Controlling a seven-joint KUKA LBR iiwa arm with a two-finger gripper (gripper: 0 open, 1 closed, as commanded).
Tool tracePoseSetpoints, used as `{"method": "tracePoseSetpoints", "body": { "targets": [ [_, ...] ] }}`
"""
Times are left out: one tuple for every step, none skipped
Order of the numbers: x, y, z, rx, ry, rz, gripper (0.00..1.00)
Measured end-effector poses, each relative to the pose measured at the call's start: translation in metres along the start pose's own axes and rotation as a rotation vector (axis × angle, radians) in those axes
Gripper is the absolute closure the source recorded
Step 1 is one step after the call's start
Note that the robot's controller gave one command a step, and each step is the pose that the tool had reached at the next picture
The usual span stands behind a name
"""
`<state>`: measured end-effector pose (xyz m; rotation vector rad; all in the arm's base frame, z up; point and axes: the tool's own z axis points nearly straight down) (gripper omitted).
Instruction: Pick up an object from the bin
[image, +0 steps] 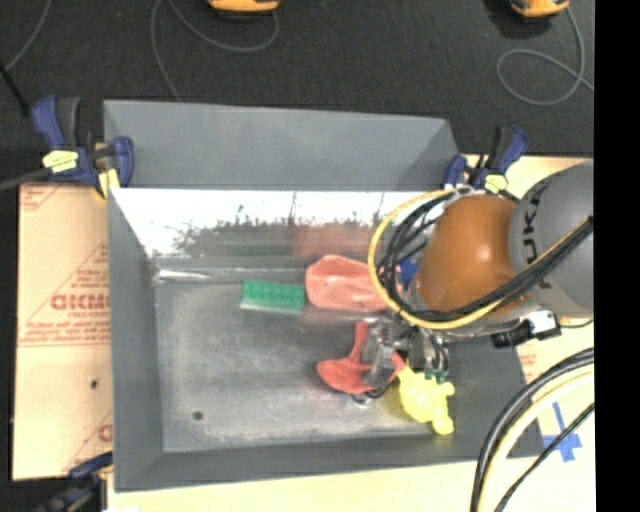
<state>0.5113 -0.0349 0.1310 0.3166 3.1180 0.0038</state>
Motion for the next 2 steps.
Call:
{"method": "tracePoseSetpoints", "body": {
  "targets": [
    [-0.004,0.002,-0.046,0.000,0.006,-0.003,1.00],
    [0.010,-0.009,-0.139,-0.001,-0.003,0.035,1.00]
  ]
}}
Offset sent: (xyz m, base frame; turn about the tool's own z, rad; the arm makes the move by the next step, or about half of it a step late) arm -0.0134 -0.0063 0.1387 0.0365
